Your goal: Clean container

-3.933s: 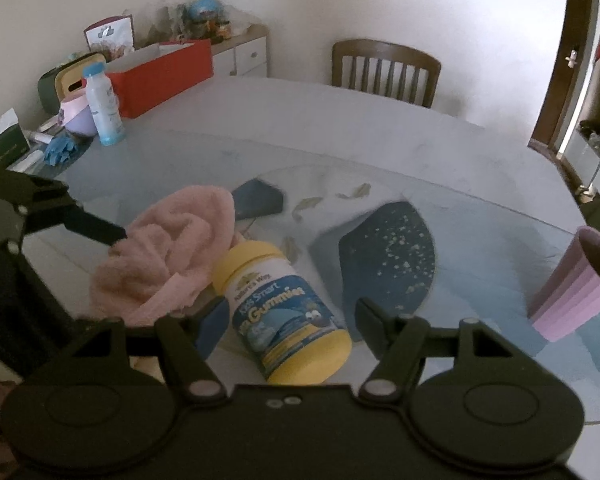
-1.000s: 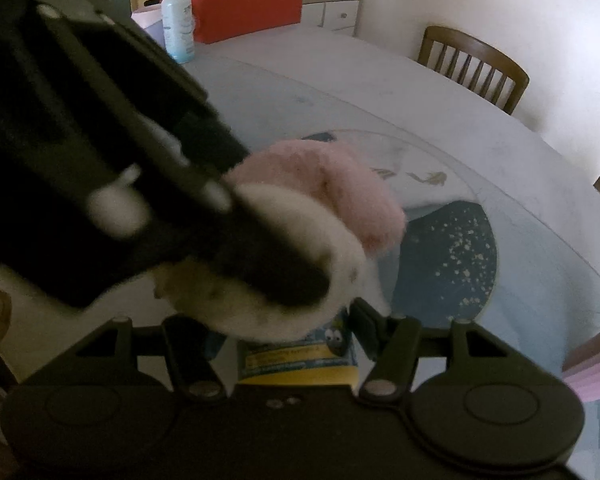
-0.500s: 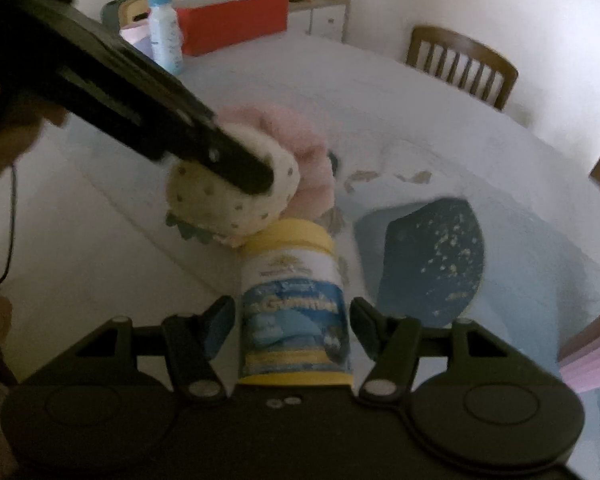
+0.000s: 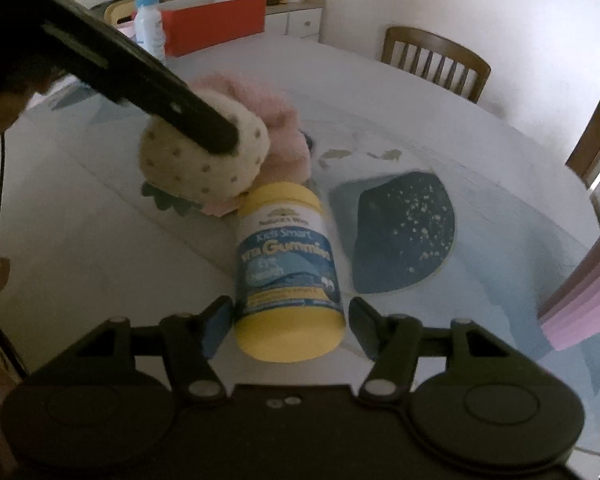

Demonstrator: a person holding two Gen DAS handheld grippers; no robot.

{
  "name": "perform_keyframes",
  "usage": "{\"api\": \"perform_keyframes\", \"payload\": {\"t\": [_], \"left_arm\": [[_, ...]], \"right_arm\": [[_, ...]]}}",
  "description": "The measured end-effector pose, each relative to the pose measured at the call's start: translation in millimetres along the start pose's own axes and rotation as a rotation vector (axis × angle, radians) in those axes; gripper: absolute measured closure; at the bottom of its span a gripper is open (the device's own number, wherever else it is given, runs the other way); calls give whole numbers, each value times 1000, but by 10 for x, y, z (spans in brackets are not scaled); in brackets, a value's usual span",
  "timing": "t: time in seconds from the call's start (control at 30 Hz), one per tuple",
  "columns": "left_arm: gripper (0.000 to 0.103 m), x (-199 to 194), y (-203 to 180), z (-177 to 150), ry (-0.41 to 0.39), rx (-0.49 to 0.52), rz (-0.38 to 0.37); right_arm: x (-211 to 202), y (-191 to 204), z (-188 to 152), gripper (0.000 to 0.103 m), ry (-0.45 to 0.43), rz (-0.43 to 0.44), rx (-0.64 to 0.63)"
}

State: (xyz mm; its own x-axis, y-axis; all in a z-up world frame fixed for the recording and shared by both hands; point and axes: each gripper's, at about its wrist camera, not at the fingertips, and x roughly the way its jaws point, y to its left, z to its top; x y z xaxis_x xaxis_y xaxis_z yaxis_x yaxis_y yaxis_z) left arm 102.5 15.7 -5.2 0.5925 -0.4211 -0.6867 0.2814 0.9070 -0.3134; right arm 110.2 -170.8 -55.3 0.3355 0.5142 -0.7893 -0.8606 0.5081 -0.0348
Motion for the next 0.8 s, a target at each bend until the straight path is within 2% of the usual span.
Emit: {"api": "perform_keyframes", "payload": {"t": [0.1,0.27,0.4,0.53,0.67,0.8], "left_arm": [[64,54,-209,19,33,87,-71],[64,300,-454,-36,97,204,-81],[64,367,-348,-7,90,160,-76],[64,360,-226,16,75,124,-36],[64,371,-81,42,64,67,12],[64,440,10,80,85,54,119]], "right_arm": [[12,-65,-7,41,-8,31,-2],[34,-232,-1,41,-7,144,28],[40,-297,-9,41,-3,185,18],[60,-391,-7,41,-1,209,61],[20,-328,-14,40,-6,134,35],[-7,-262,-99,43,3,100,-24]]}}
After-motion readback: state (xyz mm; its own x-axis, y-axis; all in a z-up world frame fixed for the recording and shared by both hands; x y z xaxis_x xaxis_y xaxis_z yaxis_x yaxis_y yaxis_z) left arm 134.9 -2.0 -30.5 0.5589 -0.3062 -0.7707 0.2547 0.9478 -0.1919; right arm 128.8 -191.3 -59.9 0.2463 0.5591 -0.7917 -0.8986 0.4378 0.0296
